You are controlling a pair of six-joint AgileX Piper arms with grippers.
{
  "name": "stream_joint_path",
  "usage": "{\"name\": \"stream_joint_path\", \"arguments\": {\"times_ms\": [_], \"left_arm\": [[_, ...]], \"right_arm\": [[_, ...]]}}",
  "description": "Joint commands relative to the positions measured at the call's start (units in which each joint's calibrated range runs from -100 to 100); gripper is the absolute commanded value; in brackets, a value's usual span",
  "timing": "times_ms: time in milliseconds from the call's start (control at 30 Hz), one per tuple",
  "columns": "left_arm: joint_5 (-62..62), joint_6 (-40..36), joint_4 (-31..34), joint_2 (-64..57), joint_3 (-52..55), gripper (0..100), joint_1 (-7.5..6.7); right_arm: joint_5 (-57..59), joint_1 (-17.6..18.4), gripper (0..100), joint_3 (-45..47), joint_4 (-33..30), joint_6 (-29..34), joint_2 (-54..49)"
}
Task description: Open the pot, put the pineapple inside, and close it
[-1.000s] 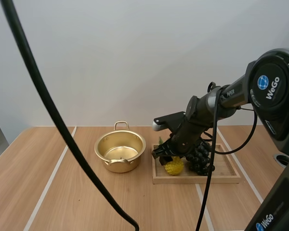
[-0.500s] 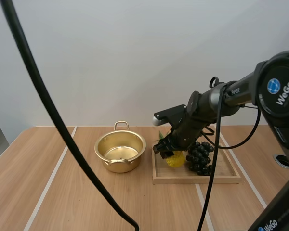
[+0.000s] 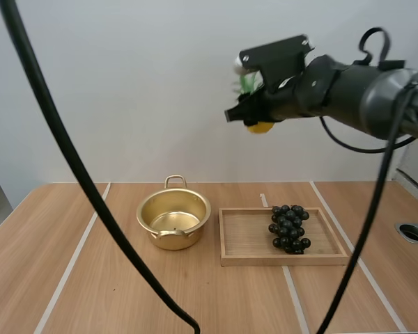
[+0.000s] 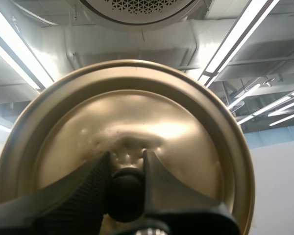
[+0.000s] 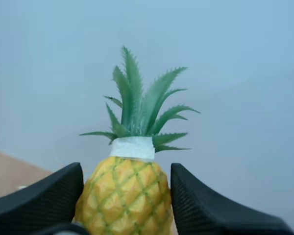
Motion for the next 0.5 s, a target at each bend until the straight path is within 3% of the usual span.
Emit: {"name": "stream_joint_path", "arguments": {"times_ms": [0,200,467], "left_arm": [[0.44,0.08,1.29,-0.21,-0.21,0,-0.2],[0.73,0.08,1.64,-0.87,-0.21,0,-0.2],[0.73,0.08,1.64,-1.42,-0.21,0,-0.2]], "right_arm": [[-3.31,-1.94,0,-0.53,-0.11,2.58,-6.13],[-6.28,-6.68,0,-0.53,-0.11,6.5,-14.9],[-5.91,-7.01,0,0.05,-0.11,6.93,-17.02]]}}
